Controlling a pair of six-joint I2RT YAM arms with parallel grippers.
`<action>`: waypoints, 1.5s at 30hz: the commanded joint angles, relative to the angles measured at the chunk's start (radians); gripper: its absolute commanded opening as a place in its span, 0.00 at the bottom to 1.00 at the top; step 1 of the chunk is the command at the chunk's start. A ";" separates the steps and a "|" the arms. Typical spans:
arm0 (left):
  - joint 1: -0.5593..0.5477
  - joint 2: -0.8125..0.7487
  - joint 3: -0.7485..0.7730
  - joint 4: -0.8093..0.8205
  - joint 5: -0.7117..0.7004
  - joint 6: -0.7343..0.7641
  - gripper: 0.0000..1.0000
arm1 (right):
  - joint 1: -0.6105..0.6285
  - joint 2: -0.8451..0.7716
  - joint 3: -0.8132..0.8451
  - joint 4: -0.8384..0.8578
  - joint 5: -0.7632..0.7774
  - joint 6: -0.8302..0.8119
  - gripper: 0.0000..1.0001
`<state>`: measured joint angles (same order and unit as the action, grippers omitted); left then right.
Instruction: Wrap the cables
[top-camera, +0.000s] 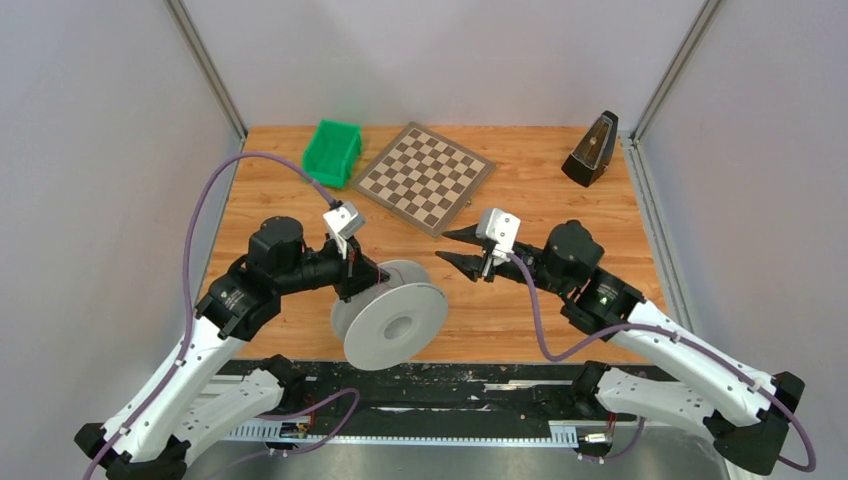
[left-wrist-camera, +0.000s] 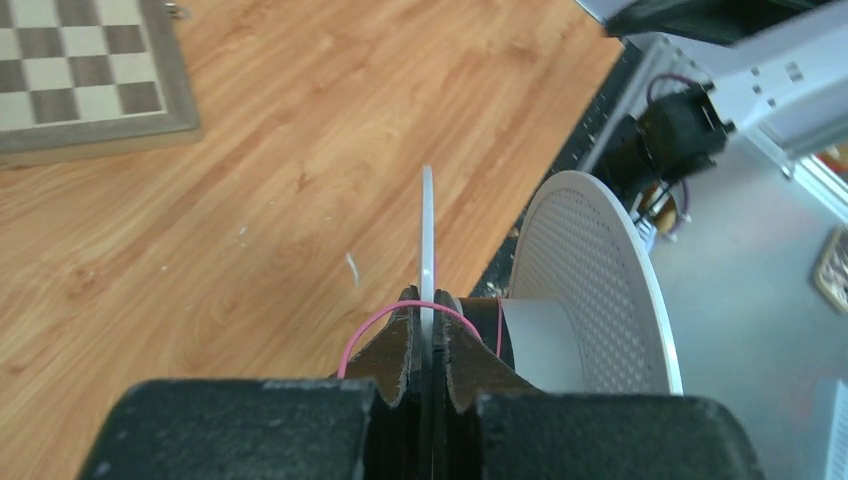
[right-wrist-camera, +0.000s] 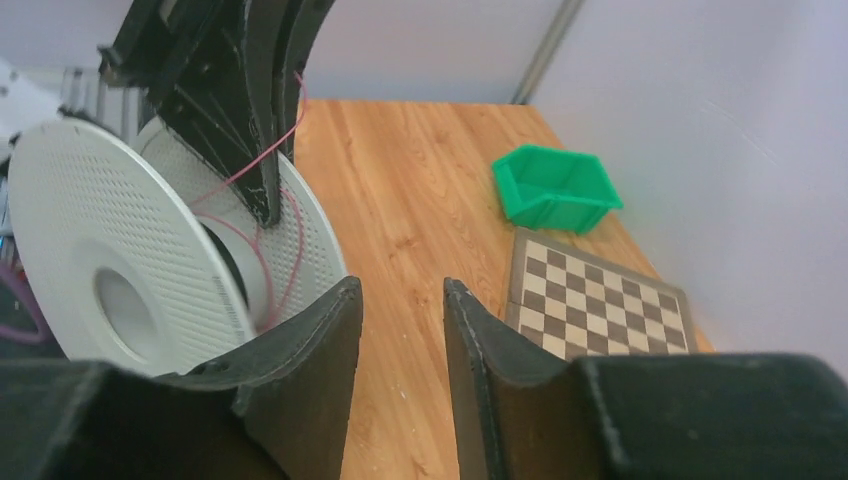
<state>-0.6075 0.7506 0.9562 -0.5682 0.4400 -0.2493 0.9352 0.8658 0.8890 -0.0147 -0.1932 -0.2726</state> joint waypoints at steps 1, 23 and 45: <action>0.006 0.023 0.082 -0.041 0.255 0.160 0.00 | -0.090 0.078 0.122 -0.074 -0.437 -0.225 0.39; 0.005 0.136 0.136 -0.088 0.574 0.279 0.00 | -0.006 0.210 0.104 -0.009 -0.619 -0.993 0.41; 0.020 0.210 0.173 -0.094 0.655 0.255 0.00 | 0.137 0.208 0.043 0.064 -0.413 -1.241 0.31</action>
<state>-0.5968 0.9585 1.0710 -0.6849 1.0378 0.0311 1.0561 1.0920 0.9432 0.0051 -0.6003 -1.4727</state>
